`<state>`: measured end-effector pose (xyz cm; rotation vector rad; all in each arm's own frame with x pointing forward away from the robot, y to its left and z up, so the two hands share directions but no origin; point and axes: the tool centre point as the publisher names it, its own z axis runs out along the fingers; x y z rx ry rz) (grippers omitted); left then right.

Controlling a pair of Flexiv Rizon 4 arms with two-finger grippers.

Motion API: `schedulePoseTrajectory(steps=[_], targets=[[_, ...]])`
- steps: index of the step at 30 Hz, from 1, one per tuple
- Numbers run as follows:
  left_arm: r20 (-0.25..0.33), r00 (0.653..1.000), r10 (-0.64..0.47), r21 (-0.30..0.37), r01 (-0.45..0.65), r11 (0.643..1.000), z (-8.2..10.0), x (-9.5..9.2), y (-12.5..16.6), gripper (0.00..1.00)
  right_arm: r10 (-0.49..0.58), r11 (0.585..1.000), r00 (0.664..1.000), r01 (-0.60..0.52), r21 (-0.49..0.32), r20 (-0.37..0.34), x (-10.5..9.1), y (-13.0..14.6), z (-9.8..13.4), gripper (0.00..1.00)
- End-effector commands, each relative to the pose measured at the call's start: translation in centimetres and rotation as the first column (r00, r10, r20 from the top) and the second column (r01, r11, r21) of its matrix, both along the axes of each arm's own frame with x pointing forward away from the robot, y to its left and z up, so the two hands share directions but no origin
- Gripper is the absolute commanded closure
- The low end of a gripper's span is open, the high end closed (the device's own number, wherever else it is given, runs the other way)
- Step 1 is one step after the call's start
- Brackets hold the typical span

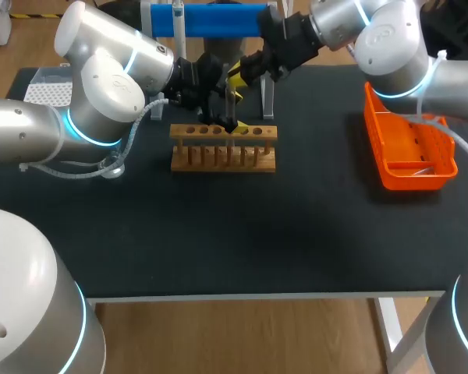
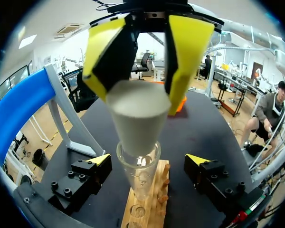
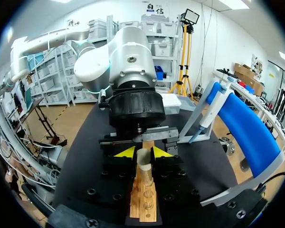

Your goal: Invert the test tube, pick up the pipette, mount the tip to pipette, aspirate from beaker and dispense into the tube, eject the tip, return the pipette, and cap with the stopper.

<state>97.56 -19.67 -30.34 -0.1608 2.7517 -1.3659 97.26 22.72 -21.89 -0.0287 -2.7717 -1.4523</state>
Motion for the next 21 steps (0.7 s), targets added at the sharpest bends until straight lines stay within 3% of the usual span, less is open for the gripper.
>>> schedulePoseTrajectory(steps=[1,21], targets=[[0.001,1.000,0.000,-0.003,0.000,1.000,-0.1,0.0,0.0,0.00,0.003,1.000,1.000,-0.003,-0.001,-0.001,0.0,0.1,-0.1,1.00],[0.001,1.000,0.000,-0.003,0.000,1.000,-0.1,0.0,0.0,0.00,0.001,1.000,1.000,-0.002,-0.014,-0.015,-0.3,0.0,-1.2,1.00]])
